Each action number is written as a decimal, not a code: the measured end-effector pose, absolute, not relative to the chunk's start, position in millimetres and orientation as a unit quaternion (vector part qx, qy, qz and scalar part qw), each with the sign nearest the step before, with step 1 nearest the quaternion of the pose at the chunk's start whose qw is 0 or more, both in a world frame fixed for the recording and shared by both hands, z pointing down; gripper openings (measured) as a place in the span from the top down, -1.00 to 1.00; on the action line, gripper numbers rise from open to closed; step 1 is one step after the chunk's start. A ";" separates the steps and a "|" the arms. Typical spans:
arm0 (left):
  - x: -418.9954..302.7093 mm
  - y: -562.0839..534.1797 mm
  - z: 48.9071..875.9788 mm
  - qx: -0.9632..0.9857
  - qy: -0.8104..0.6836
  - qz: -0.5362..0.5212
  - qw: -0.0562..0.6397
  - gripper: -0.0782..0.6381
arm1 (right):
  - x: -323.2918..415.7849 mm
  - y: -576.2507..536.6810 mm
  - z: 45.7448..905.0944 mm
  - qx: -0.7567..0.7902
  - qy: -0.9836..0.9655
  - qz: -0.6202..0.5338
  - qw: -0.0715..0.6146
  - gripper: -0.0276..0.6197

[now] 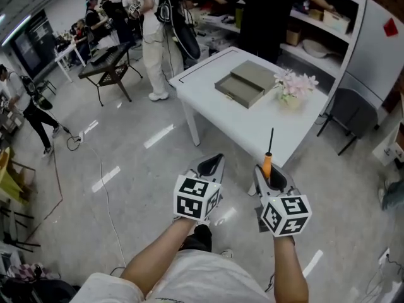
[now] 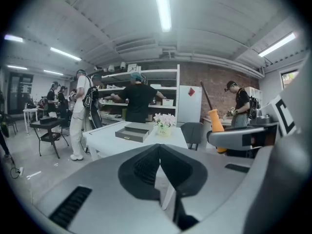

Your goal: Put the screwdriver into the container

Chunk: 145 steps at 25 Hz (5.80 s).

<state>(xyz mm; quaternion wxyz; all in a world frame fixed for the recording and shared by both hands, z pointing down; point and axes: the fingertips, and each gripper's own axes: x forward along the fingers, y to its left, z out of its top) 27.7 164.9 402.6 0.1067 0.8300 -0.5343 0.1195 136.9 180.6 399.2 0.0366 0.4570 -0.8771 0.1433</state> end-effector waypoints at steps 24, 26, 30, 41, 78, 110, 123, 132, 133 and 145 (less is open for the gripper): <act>-33.9 -47.9 430.2 0.872 -0.453 0.129 0.133 0.76 | 53.6 -21.3 415.8 0.505 -0.845 0.156 0.079 0.53; -41.9 -59.4 432.2 0.873 -0.450 0.127 0.136 0.76 | 44.9 -32.9 416.7 0.506 -0.844 0.156 0.084 0.53; -57.8 -78.8 434.4 0.875 -0.446 0.124 0.142 0.77 | 29.0 -51.6 417.1 0.508 -0.843 0.153 0.094 0.53; -76.4 -115.1 442.6 0.876 -0.442 0.126 0.150 0.76 | 22.0 -96.1 421.5 0.507 -0.842 0.139 0.121 0.53; -30.7 -307.2 478.9 0.840 -0.483 0.188 0.159 0.76 | 59.4 -296.2 499.0 0.373 -0.879 0.132 0.267 0.53; -59.9 -342.0 498.1 0.877 -0.410 0.197 0.154 0.76 | 31.0 -302.6 593.4 0.329 -0.785 0.215 0.480 0.54; -58.4 -347.0 501.2 0.879 -0.403 0.202 0.155 0.76 | 33.2 -303.2 603.6 0.316 -0.770 0.207 0.515 0.53; -59.4 -347.5 501.0 0.879 -0.402 0.200 0.158 0.76 | 33.9 -302.5 602.9 0.321 -0.771 0.204 0.511 0.50; -60.1 -347.6 500.7 0.879 -0.402 0.200 0.159 0.76 | 33.8 -303.1 601.7 0.322 -0.773 0.202 0.508 0.49; -54.0 -349.7 491.3 0.886 -0.393 0.195 0.152 0.76 | 37.9 -313.6 561.4 0.394 -0.795 0.230 0.399 0.54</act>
